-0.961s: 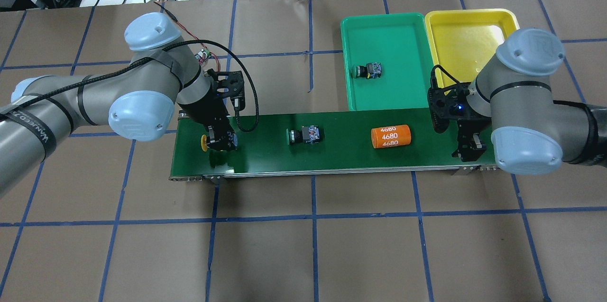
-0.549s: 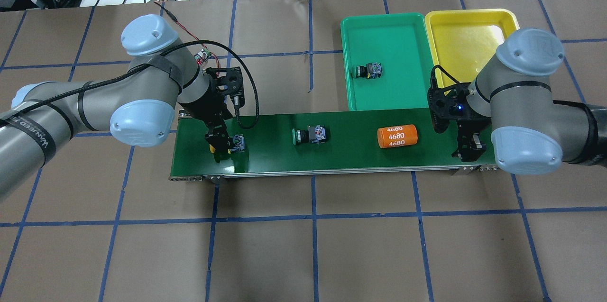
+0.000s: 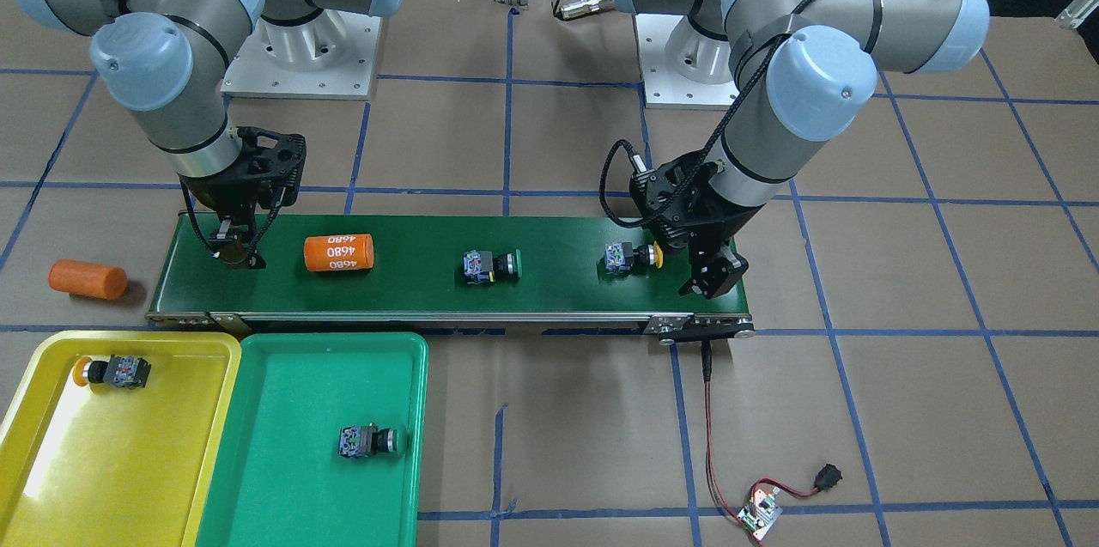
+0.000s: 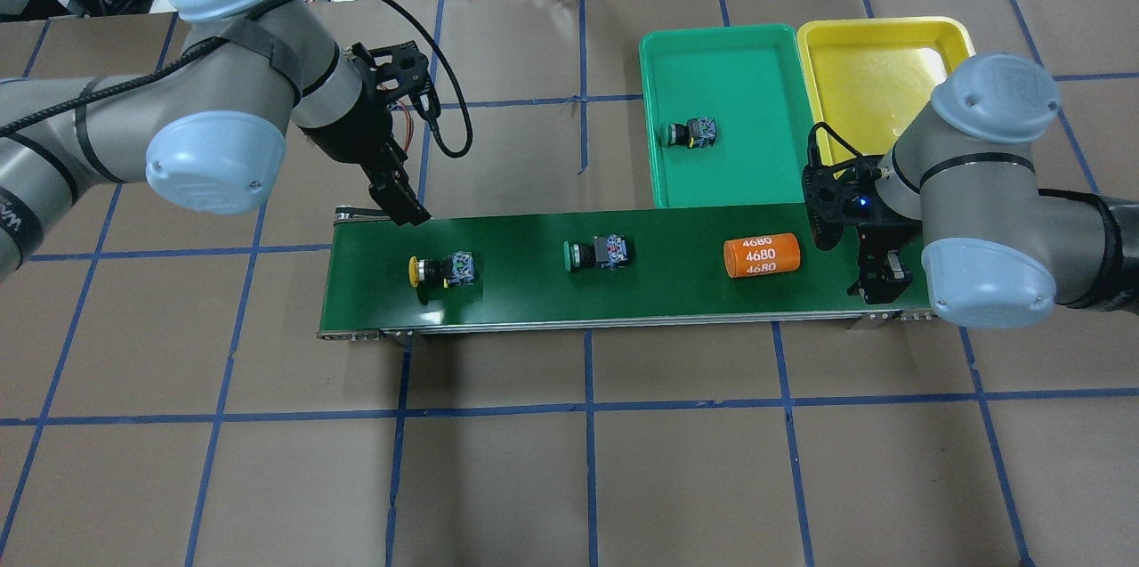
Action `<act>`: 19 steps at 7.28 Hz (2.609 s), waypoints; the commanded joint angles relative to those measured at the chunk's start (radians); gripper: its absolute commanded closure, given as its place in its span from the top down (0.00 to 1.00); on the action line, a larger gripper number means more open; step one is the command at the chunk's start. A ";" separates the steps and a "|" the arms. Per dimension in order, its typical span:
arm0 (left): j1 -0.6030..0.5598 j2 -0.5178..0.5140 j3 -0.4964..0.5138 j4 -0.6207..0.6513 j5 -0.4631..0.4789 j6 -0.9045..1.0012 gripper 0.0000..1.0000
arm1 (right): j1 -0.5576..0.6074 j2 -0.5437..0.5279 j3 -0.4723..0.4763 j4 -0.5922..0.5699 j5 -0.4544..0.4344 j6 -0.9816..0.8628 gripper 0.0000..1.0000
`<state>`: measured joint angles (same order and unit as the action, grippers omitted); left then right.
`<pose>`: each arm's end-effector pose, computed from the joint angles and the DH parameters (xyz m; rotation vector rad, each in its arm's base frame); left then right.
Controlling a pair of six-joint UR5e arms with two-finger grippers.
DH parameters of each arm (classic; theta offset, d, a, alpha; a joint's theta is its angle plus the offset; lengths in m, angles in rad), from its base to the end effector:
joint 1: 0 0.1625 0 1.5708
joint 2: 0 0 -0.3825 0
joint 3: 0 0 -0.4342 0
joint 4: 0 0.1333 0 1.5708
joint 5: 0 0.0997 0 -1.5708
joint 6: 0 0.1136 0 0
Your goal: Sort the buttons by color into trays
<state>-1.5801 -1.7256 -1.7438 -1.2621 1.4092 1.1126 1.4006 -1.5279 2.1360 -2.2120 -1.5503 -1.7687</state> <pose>-0.1569 -0.5662 0.2866 -1.5899 -2.5349 0.1026 0.0530 -0.4923 0.1864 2.2408 -2.1788 0.0557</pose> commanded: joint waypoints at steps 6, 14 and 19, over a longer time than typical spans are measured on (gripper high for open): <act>-0.004 0.067 0.186 -0.356 0.142 -0.559 1.00 | 0.000 0.026 -0.010 -0.018 -0.001 0.003 1.00; 0.009 0.092 0.225 -0.416 0.212 -0.852 1.00 | 0.005 0.038 -0.011 -0.022 0.001 0.009 1.00; 0.040 0.074 0.228 -0.415 0.235 -0.869 1.00 | 0.005 0.040 -0.013 -0.022 -0.001 0.008 1.00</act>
<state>-1.5606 -1.6461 -1.5184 -1.6773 1.6141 0.2407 1.4052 -1.4890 2.1237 -2.2335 -1.5496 -1.7598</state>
